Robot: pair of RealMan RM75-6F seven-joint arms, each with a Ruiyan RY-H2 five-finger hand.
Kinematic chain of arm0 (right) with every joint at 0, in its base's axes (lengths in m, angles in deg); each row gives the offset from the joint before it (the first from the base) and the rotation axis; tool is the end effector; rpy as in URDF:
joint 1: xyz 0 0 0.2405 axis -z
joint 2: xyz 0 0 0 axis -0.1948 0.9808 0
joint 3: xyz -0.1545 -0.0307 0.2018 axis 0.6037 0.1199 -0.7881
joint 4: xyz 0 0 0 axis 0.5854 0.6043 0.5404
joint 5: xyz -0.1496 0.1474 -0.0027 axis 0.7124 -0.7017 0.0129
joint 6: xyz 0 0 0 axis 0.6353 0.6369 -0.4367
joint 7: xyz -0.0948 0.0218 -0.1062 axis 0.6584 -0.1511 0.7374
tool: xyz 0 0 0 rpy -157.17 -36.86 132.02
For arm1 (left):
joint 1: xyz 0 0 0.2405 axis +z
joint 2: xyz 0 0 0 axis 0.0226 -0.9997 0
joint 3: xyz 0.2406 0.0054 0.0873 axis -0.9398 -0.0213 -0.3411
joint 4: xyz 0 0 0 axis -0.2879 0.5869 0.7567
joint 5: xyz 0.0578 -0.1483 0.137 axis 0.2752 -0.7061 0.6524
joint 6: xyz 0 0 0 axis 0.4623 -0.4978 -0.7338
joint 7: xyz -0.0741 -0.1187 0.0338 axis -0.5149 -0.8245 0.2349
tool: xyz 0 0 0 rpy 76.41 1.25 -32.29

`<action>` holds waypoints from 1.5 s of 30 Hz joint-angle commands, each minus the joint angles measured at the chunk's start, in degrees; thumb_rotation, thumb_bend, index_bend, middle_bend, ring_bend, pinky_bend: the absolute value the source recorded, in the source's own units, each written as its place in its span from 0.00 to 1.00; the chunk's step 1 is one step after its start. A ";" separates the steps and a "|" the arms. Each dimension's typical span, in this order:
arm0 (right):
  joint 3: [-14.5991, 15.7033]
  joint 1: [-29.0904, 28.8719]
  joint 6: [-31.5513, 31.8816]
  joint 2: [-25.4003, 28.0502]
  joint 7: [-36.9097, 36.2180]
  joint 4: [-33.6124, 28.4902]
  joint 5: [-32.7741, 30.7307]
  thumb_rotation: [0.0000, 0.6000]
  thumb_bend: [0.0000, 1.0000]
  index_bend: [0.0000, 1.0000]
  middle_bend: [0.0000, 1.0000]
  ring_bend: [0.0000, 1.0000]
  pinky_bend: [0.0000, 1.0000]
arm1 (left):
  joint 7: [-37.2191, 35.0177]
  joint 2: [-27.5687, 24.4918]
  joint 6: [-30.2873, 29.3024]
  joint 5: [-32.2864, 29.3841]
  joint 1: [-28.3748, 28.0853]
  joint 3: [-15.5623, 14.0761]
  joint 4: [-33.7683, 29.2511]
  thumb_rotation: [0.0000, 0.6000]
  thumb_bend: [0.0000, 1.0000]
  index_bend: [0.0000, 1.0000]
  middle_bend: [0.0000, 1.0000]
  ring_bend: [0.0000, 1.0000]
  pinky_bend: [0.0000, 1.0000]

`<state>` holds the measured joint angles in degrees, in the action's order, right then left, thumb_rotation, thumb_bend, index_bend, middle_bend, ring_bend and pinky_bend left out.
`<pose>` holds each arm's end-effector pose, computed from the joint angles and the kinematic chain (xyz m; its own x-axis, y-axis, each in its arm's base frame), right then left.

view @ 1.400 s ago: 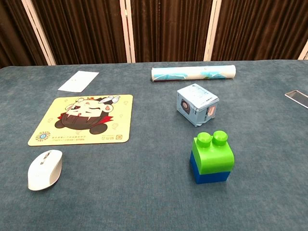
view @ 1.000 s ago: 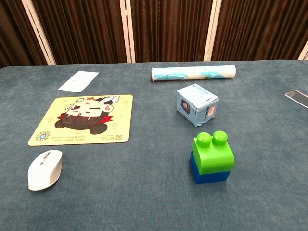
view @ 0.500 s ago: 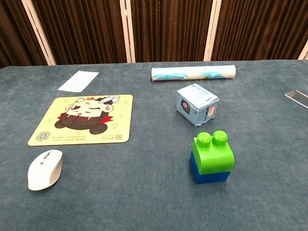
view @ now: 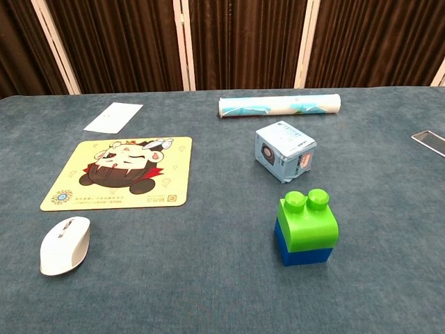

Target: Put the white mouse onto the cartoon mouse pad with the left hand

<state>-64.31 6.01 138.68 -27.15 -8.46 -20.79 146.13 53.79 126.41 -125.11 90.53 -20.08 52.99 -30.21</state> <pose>-0.3094 -0.1833 0.1525 0.4702 -0.0065 0.8825 -0.8819 -0.0420 0.4696 -0.2631 0.2277 0.1481 0.7523 0.0324 0.6580 0.5892 -0.4800 -0.6500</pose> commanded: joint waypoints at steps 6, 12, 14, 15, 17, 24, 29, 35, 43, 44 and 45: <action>0.12 0.49 0.80 0.26 -1.01 0.09 0.25 1.00 0.13 0.16 0.00 0.00 0.00 | -0.90 -2.25 14.43 5.60 -11.01 -1.49 -0.09 1.00 0.15 0.25 0.00 0.00 0.00; 0.10 0.92 1.28 0.32 -0.96 -0.04 -0.02 1.00 0.13 0.16 0.00 0.00 0.00 | 0.46 -0.60 17.99 8.94 -14.72 -2.81 3.01 1.00 0.08 0.21 0.00 0.00 0.00; 0.07 1.12 1.66 0.30 -0.82 -0.07 0.03 1.00 0.13 0.16 0.00 0.00 0.00 | 0.06 1.22 18.77 9.90 -15.83 -3.43 4.82 1.00 0.08 0.21 0.00 0.00 0.00; 0.06 1.20 1.85 0.26 -0.75 -0.05 0.09 1.00 0.13 0.16 0.00 0.00 0.00 | -0.13 1.93 19.01 10.32 -16.27 -3.74 5.65 1.00 0.08 0.21 0.00 0.00 0.00; 0.04 1.33 2.16 0.17 -0.62 0.03 0.18 1.00 0.13 0.16 0.00 0.00 0.00 | 0.02 3.02 19.45 11.08 -16.96 -4.24 7.12 1.00 0.08 0.22 0.00 0.00 0.00; -0.09 1.72 2.61 0.10 -0.69 -0.01 -0.11 1.00 0.13 0.16 0.00 0.00 0.00 | 0.42 7.32 22.92 10.35 -18.81 -5.76 10.98 1.00 0.08 0.22 0.00 0.00 0.00; -0.07 1.86 2.81 0.13 -0.75 -0.02 0.06 1.00 0.13 0.16 0.00 0.00 0.00 | 0.06 10.72 22.64 10.01 -19.64 -6.09 12.83 1.00 0.08 0.22 0.00 0.00 0.00; -0.13 1.80 2.66 0.12 -0.82 0.02 0.12 1.00 0.13 0.16 0.00 0.00 0.00 | -1.08 13.25 20.53 10.21 -20.29 -6.64 14.49 1.00 0.08 0.22 0.00 0.00 0.00; -0.10 1.71 2.36 0.21 -1.15 0.00 0.23 1.00 0.13 0.16 0.00 0.00 0.00 | -0.88 15.61 20.51 10.71 -21.49 -8.44 15.83 1.00 0.08 0.22 0.00 0.00 0.00; -0.12 1.68 2.35 0.21 -1.13 -0.02 0.25 1.00 0.13 0.16 0.00 0.00 0.00 | -0.54 15.77 20.57 10.70 -21.65 -8.61 15.84 1.00 0.08 0.22 0.00 0.00 0.00; -0.13 1.68 2.36 0.23 -1.17 -0.05 0.28 1.00 0.13 0.16 0.00 0.00 0.00 | -0.33 15.90 20.59 10.62 -21.73 -8.69 15.83 1.00 0.08 0.23 0.00 0.00 0.00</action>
<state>-64.42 7.69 141.03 -26.93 -9.62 -20.83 146.41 53.33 142.20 -104.56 101.17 -41.72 44.40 -14.40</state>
